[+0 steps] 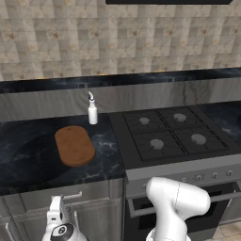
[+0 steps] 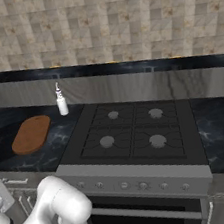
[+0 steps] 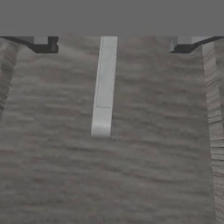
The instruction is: Open the drawer on the left and place the cutting tools on the cutting board.
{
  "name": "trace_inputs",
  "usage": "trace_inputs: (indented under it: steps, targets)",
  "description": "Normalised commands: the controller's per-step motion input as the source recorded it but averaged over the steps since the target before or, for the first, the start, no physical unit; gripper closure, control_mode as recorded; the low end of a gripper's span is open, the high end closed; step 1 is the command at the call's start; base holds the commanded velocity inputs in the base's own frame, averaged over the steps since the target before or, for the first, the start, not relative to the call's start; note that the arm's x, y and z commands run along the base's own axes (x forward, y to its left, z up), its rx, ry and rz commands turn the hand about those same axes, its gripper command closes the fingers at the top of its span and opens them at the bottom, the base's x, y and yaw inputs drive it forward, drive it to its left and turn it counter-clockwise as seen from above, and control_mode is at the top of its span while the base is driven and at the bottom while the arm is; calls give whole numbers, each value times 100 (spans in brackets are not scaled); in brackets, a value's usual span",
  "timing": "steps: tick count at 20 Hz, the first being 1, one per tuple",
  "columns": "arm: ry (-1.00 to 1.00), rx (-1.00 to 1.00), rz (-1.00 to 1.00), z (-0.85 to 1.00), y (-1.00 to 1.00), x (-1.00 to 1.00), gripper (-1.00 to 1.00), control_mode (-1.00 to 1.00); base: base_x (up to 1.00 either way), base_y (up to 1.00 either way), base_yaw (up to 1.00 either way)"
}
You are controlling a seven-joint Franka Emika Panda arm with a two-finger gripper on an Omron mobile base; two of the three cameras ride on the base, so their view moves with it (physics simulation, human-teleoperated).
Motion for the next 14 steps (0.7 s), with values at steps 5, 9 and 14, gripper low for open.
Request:
trace_inputs:
  steps: [5,9,14]
  targets:
    - [0,7,0,-27,6,15,-100,-100,0,0,0]
    - [0,15,0,-17,0,30,-100,-100,0,0,0]
    - [0,7,0,-11,0,18,-100,-100,0,0,0]
